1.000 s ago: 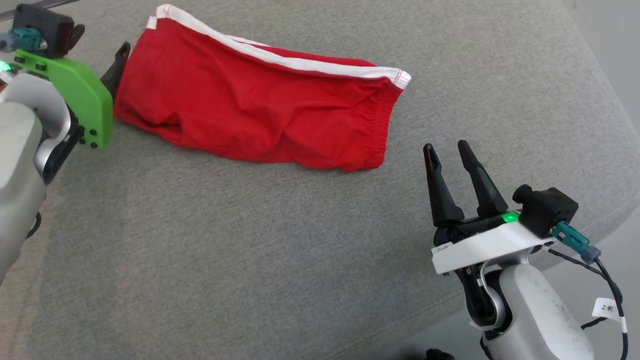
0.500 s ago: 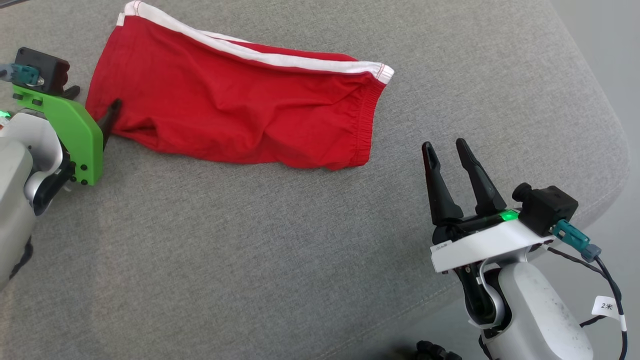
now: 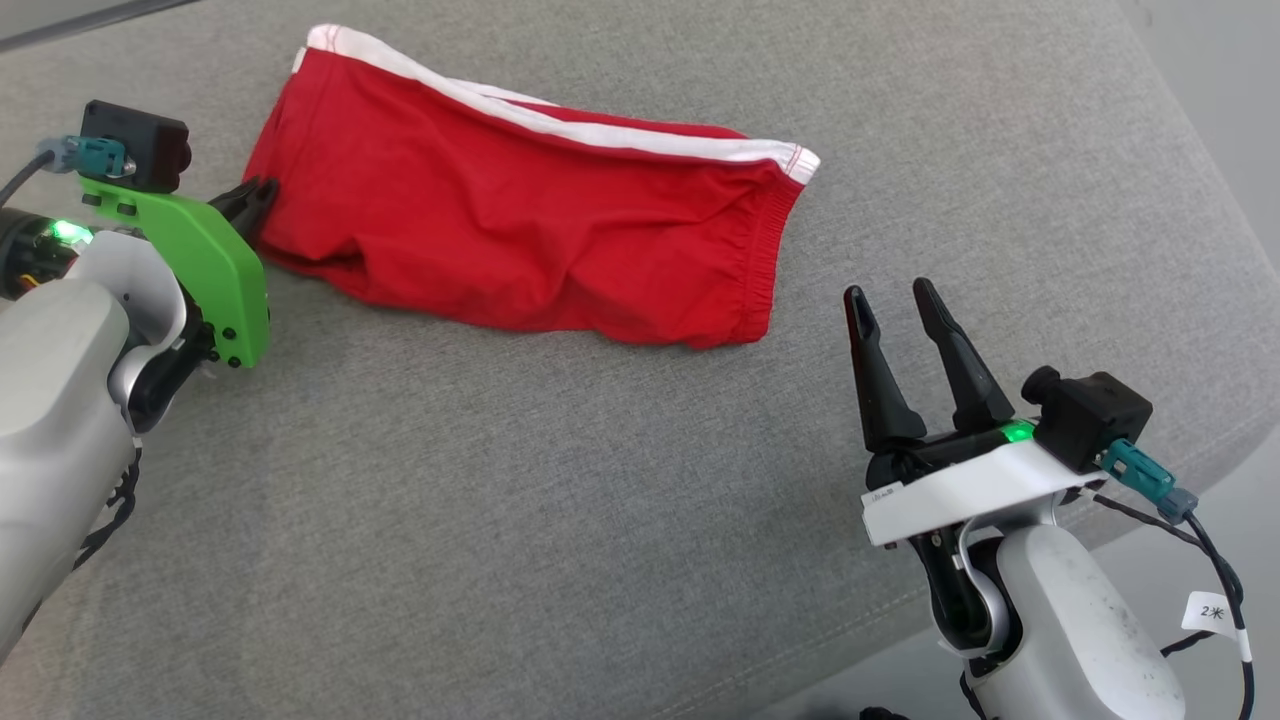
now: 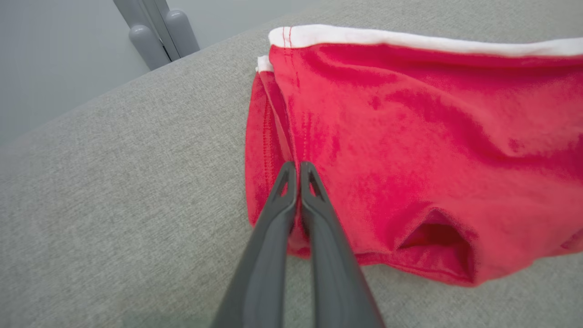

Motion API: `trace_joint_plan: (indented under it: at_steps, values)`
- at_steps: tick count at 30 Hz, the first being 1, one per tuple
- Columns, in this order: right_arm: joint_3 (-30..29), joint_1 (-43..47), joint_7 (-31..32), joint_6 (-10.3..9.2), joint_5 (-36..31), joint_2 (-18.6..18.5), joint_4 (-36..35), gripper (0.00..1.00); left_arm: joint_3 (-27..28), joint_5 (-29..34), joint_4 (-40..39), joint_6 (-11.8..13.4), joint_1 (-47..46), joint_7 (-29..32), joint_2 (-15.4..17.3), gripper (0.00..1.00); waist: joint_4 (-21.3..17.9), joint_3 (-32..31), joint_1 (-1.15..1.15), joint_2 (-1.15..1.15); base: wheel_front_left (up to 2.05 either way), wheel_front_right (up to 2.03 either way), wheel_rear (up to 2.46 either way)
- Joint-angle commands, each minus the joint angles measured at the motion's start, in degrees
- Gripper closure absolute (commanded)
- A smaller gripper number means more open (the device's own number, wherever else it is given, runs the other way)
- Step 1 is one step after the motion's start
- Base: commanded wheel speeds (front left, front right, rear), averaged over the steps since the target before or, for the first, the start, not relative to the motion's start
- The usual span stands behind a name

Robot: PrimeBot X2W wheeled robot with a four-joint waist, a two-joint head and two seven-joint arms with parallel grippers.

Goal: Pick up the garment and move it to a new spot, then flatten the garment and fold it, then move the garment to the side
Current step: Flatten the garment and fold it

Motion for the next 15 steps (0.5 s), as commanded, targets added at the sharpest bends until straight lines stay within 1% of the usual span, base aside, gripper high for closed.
trace_joint_plan:
  at_steps: [1,8,15]
  values:
    - [-0.23,0.50,-0.16,-0.08,-0.37,-0.03,0.36,0.00,-0.29,-0.32,-0.12,0.14,0.92,-0.75,0.24,1.00,1.14,-1.32,0.00,0.00,0.00,0.00,0.00]
    - [-0.64,1.43,-0.16,-0.08,-0.51,-0.03,1.26,0.00,-1.45,-1.83,-0.69,0.14,2.04,-3.18,0.56,1.00,2.90,-3.47,0.00,0.00,0.00,0.00,0.00]
    - [-0.03,0.36,-0.16,-0.08,-0.11,-0.03,1.65,0.00,-2.40,-1.51,1.25,0.14,1.51,-5.56,-0.08,1.00,2.07,-3.10,0.00,0.00,0.00,0.00,0.00]
